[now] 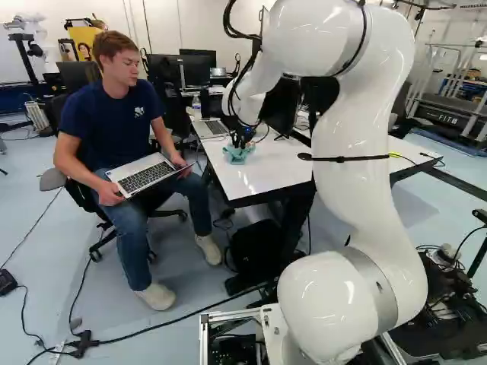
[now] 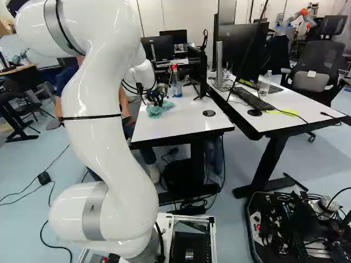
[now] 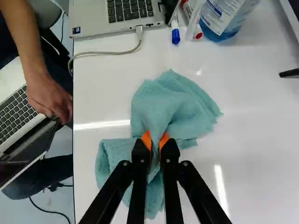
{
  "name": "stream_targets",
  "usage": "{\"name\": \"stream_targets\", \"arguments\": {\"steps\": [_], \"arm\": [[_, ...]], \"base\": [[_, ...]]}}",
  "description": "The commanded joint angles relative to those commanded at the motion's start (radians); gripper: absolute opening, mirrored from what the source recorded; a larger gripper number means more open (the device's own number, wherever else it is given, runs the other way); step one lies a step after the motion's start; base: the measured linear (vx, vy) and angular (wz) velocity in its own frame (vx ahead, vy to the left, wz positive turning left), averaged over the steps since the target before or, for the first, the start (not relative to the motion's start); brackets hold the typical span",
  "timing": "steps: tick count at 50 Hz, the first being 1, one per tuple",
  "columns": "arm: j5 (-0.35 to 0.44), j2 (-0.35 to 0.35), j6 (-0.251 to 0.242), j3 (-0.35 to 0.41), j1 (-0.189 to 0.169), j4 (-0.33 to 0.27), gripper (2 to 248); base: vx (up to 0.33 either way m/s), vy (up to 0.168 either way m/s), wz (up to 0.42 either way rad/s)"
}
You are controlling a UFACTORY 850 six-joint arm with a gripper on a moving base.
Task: Clean the table with the green towel
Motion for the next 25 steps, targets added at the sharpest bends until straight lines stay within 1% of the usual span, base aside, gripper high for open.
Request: {"name": "stream_targets", "arguments": {"steps": [25], "arm": [[0.0, 0.168, 0.0, 0.146, 0.022, 0.0, 39]], "base": [[0.0, 0.0, 0.0]]}}
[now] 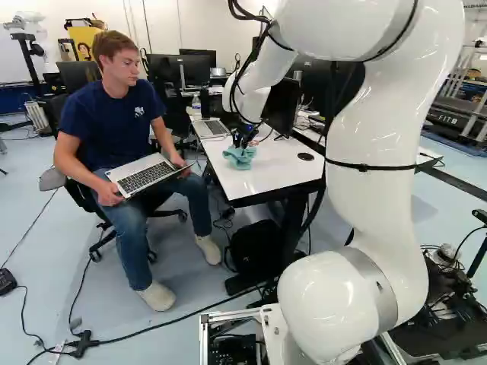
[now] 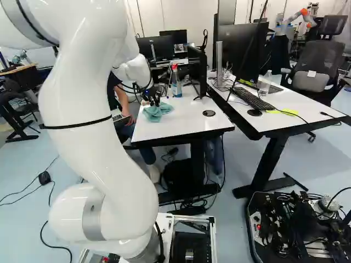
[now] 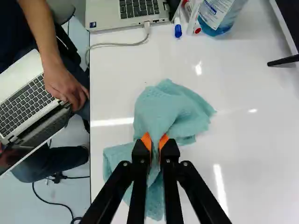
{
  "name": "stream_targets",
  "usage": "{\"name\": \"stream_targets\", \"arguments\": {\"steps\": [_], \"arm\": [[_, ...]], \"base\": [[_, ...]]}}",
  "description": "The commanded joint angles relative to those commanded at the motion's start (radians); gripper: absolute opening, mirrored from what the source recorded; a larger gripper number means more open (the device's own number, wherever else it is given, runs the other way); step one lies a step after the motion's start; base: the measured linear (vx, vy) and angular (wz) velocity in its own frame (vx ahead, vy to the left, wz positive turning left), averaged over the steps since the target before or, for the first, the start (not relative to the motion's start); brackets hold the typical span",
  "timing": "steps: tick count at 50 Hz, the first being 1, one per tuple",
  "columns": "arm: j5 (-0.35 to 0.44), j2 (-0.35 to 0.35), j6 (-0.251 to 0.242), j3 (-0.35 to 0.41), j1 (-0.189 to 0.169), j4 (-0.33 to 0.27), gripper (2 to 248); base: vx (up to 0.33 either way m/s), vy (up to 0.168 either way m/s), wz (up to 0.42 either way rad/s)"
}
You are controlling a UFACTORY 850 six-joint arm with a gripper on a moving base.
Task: Clean the table with the green towel
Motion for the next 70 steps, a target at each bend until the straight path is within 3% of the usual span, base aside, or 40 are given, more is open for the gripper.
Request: {"name": "stream_targets", "arguments": {"steps": [61, 70], "arm": [[0.0, 0.304, 0.0, 0.316, 0.068, 0.0, 39], [0.0, 0.32, 0.0, 0.332, 0.07, 0.0, 39]], "base": [[0.0, 0.0, 0.0], [0.0, 0.0, 0.0]]}}
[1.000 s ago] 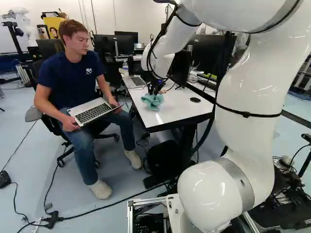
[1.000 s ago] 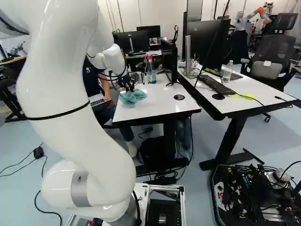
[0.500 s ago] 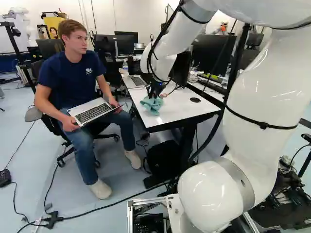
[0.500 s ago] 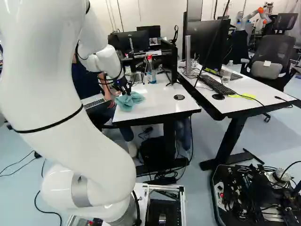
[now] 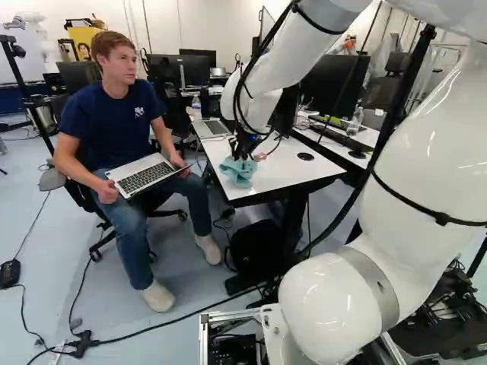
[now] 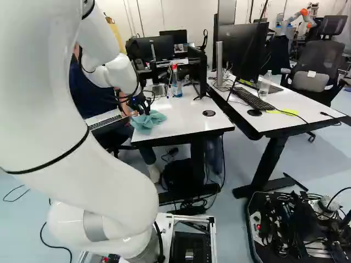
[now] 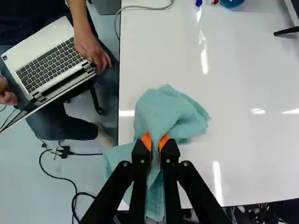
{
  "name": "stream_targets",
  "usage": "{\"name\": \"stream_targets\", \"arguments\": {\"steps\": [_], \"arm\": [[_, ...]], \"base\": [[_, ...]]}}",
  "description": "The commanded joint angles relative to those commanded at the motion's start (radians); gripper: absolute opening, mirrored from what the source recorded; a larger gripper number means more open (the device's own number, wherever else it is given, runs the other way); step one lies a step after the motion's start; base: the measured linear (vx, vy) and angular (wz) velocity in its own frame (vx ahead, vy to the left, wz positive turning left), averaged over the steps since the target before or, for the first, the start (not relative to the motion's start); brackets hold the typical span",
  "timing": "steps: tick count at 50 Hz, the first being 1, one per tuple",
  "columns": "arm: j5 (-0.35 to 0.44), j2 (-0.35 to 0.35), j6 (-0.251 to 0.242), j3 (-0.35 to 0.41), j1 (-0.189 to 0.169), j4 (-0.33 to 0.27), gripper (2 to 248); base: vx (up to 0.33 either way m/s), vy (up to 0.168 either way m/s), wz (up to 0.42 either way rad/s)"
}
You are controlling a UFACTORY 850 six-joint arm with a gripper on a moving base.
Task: Clean the table with the green towel
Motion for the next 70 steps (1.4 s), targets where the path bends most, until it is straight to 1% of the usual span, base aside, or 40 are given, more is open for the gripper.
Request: {"name": "stream_targets", "arguments": {"steps": [19, 20, 24, 25, 29, 30, 34, 35, 40, 41, 45, 46, 70], "arm": [[0.0, 0.002, 0.0, 0.002, 0.0, 0.0, 41], [0.0, 0.002, 0.0, 0.002, 0.0, 0.0, 69], [0.0, 0.002, 0.0, 0.002, 0.0, 0.0, 69], [0.0, 0.002, 0.0, 0.002, 0.0, 0.0, 104], [0.0, 0.002, 0.0, 0.002, 0.0, 0.0, 104], [0.0, 0.002, 0.0, 0.002, 0.0, 0.0, 139], [0.0, 0.002, 0.0, 0.002, 0.0, 0.0, 139], [0.0, 0.002, 0.0, 0.002, 0.0, 0.0, 175], [0.0, 0.002, 0.0, 0.002, 0.0, 0.0, 175], [0.0, 0.002, 0.0, 0.002, 0.0, 0.0, 211], [0.0, 0.002, 0.0, 0.002, 0.0, 0.0, 211], [0.0, 0.002, 0.0, 0.002, 0.0, 0.0, 245], [0.0, 0.002, 0.0, 0.002, 0.0, 0.0, 247]], "base": [[0.0, 0.0, 0.0], [0.0, 0.0, 0.0], [0.0, 0.0, 0.0], [0.0, 0.0, 0.0], [0.0, 0.0, 0.0], [0.0, 0.0, 0.0], [0.0, 0.0, 0.0], [0.0, 0.0, 0.0], [0.0, 0.0, 0.0], [0.0, 0.0, 0.0], [0.0, 0.0, 0.0], [0.0, 0.0, 0.0], [0.0, 0.0, 0.0]]}}
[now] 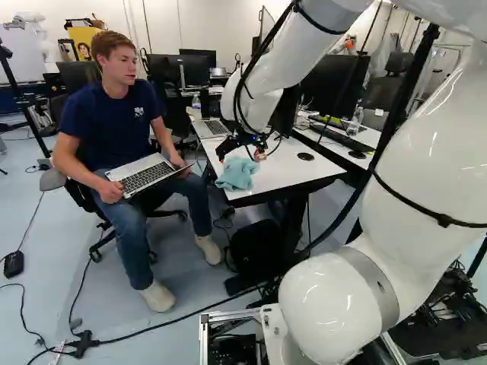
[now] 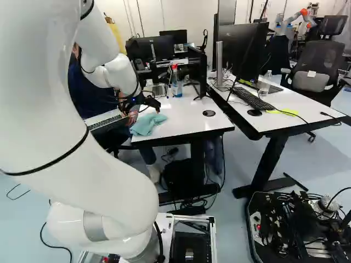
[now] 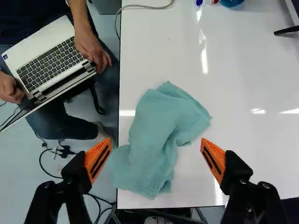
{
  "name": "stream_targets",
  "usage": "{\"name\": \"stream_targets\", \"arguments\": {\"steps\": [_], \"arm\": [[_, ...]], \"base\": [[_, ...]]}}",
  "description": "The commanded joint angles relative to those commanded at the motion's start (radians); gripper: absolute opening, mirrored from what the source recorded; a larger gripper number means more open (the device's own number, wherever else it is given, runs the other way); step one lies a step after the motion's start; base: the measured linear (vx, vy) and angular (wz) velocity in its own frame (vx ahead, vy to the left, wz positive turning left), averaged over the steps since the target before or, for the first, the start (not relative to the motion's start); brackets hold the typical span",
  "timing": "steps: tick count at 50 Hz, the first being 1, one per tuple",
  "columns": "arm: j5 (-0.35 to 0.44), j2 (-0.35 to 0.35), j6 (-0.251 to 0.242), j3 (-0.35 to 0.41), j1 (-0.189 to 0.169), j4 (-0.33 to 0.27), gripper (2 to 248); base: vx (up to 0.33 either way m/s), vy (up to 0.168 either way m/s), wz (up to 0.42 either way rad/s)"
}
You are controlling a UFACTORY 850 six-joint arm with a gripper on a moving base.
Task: Clean the table with the green towel
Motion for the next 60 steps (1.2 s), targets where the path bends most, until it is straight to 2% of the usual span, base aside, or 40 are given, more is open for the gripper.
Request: {"name": "stream_targets", "arguments": {"steps": [34, 60], "arm": [[0.0, 0.002, 0.0, 0.002, -0.007, 0.0, 247], [0.0, -0.013, 0.0, -0.013, -0.064, 0.0, 247]], "base": [[0.0, 0.0, 0.0], [0.0, 0.0, 0.0]]}}
